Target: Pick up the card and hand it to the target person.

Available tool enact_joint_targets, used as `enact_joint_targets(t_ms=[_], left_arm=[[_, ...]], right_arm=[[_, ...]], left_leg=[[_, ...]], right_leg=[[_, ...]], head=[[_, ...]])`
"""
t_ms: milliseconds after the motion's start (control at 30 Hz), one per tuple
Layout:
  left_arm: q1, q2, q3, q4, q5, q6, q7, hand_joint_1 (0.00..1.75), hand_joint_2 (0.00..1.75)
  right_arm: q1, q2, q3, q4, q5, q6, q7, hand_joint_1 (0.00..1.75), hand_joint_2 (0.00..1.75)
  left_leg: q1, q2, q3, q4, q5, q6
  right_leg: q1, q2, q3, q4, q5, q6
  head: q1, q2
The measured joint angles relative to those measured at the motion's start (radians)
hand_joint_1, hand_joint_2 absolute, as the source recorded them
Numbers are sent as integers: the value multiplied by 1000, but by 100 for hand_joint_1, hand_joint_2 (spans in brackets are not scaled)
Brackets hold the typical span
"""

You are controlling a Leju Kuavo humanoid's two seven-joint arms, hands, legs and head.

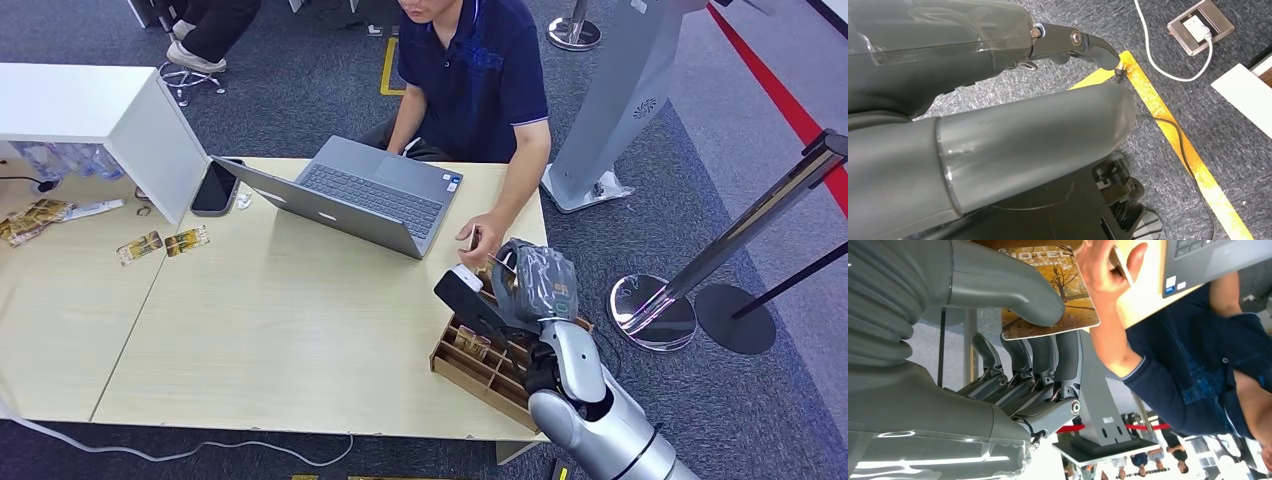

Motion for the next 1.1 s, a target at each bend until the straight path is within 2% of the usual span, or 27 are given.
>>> enact_joint_targets(t_ms=[300,600,800,1100], left_arm=[[4,1,2,0,3,4,-6,0,0],[4,3,3,0,-3,3,-7,0,0],[2,3,3,0,-11,1,-3,0,0],[-15,10,3,0,-40,-25,12,0,0]], right_arm=[[-1,-18,-6,-86,44,6,14,136,175],[-43,-47,-36,-224,96,22,37,143,175],[-61,-54,-45,-236,95,28,46,142,175],[-97,-68,-72,-194,36,-30,46,148,175]], left_leg=[[0,0,0,0,0,0],[0,0,0,0,0,0],[0,0,0,0,0,0],[0,0,0,0,0,0]], right_leg=[[0,0,0,0,0,0],[0,0,0,0,0,0],[0,0,0,0,0,0],[0,0,0,0,0,0]], head=[[0,0],[0,0],[0,0],[0,0]])
